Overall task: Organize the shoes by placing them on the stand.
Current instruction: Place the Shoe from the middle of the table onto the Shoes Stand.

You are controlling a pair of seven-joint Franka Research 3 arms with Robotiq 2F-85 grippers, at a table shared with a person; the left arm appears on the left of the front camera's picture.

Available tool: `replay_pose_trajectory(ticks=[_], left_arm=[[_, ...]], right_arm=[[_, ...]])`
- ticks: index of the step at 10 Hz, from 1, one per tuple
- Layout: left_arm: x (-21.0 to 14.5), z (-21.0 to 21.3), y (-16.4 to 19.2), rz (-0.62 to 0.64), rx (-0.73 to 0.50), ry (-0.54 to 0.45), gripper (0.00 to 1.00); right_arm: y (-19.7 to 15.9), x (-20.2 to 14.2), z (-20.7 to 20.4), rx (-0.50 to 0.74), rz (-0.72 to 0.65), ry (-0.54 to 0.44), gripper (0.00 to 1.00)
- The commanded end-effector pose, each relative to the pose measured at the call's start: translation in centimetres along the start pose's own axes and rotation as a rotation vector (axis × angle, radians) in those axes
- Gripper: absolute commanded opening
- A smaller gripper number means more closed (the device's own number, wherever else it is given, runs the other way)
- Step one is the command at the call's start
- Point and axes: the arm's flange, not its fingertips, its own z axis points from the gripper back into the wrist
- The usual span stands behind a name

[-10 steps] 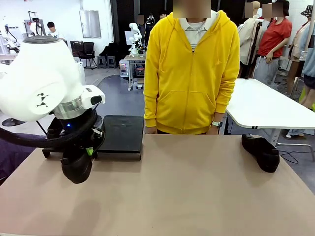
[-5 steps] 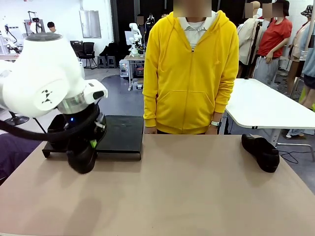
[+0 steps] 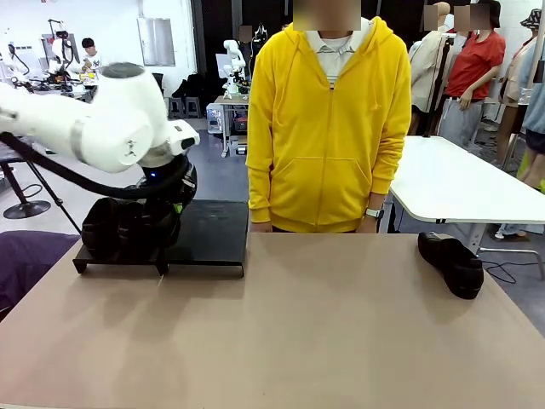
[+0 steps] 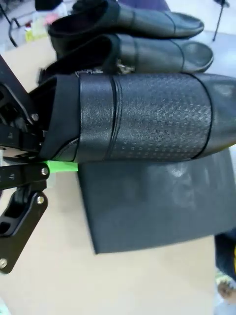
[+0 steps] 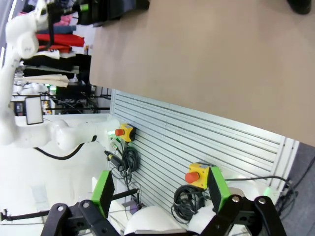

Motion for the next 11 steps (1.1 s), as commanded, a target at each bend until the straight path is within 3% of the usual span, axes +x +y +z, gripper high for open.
replay_pose_trajectory(ticks=[1, 5, 11], left_arm=[[3.1, -2.6, -2.9, 0.069, 0.069, 0.031, 0.00], [4.5, -6.2, -3.5, 0.100, 0.105, 0.069, 0.00], [4.8, -7.1, -3.7, 0.088, 0.154, 0.079, 0.00]], right_arm=[[0.2, 0.1, 0.2, 0.018, 0.016, -0.008, 1.00], [0.2, 0.1, 0.2, 0.018, 0.016, -0.008, 1.00], [0.2, 0.1, 0.2, 0.018, 0.016, -0.008, 1.00]])
